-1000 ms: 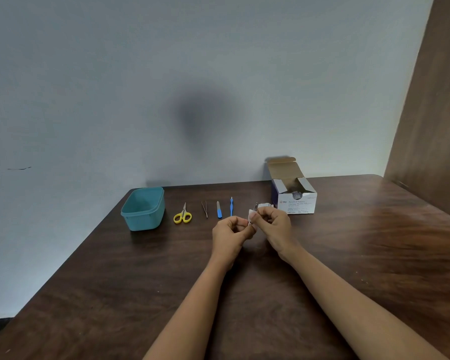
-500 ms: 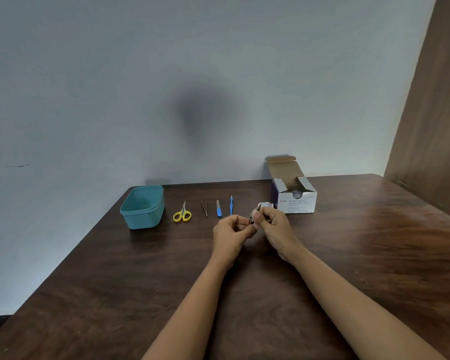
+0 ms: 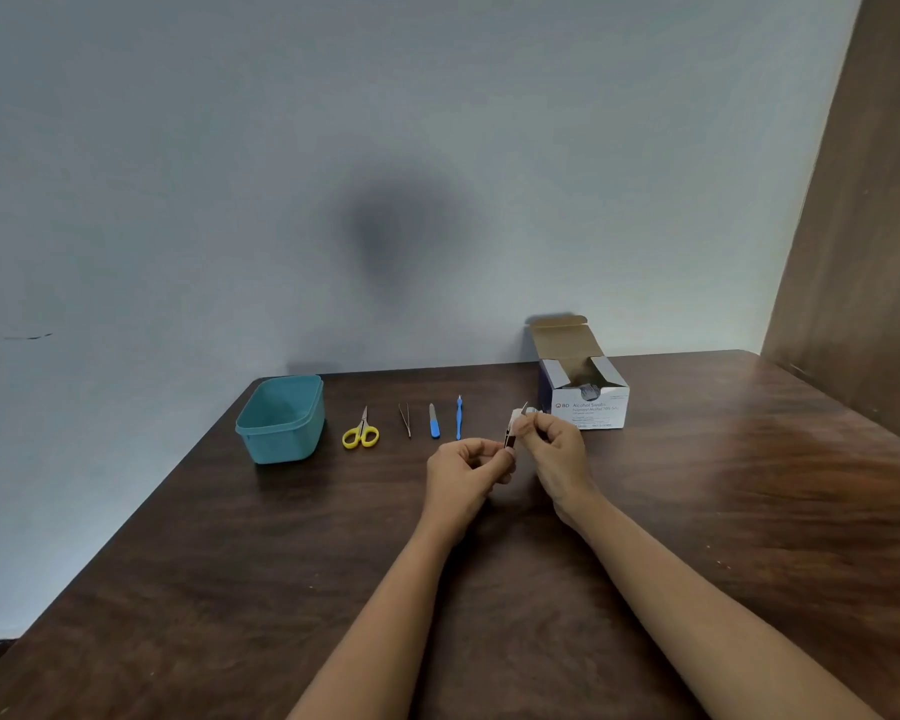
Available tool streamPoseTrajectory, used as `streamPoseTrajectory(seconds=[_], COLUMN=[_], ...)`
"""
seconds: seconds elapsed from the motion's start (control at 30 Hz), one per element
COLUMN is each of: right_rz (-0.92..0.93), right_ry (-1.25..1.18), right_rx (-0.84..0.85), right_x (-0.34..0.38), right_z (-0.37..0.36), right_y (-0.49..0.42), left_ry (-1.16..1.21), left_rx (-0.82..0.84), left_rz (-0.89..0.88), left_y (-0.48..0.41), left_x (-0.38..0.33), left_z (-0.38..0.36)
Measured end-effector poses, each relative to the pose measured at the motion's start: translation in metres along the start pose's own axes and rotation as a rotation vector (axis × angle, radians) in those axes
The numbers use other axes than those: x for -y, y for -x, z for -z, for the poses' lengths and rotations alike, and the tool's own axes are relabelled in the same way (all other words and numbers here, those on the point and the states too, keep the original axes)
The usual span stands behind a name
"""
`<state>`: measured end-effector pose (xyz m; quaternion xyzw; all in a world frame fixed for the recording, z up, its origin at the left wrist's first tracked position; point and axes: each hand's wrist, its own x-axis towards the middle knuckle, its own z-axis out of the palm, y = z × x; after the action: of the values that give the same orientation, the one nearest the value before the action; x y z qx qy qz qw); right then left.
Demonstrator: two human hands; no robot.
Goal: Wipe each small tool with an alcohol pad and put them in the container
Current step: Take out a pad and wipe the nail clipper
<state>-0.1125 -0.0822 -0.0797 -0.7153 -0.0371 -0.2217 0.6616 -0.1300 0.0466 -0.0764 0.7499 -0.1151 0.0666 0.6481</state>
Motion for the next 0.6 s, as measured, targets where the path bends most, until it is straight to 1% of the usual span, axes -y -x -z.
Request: streamPoseTrajectory(seconds=[0.13,0.3,0.43,0.6], right_rz=[-0.039,-0.049,-0.066,-0.065], right_ry=[-0.044,-0.197,-0.204,-0.177], right_rx=[0.010,0.077,0.147,0.157], right_x=[0.0014,0.0029,0.0026,0.0062], right_z=[0.0010,0.0055,0.0085,0.0080], right_y=[-0.0008,0.0026,0.0019,0.0062], left_ry=[-0.043,-0.035,-0.048,-0.053], left_rx=[0.002,-0.016,-0.019,-0.019], left_rz=[-0.019,-0.018,-0.022,-0.039], left_y=[0.0006,0.0017,0.0011,0.0026], left_x=[0.0015,0.0013,0.0015,0.0023], left_z=[-0.0010,0.0013,0.0024,0.0020])
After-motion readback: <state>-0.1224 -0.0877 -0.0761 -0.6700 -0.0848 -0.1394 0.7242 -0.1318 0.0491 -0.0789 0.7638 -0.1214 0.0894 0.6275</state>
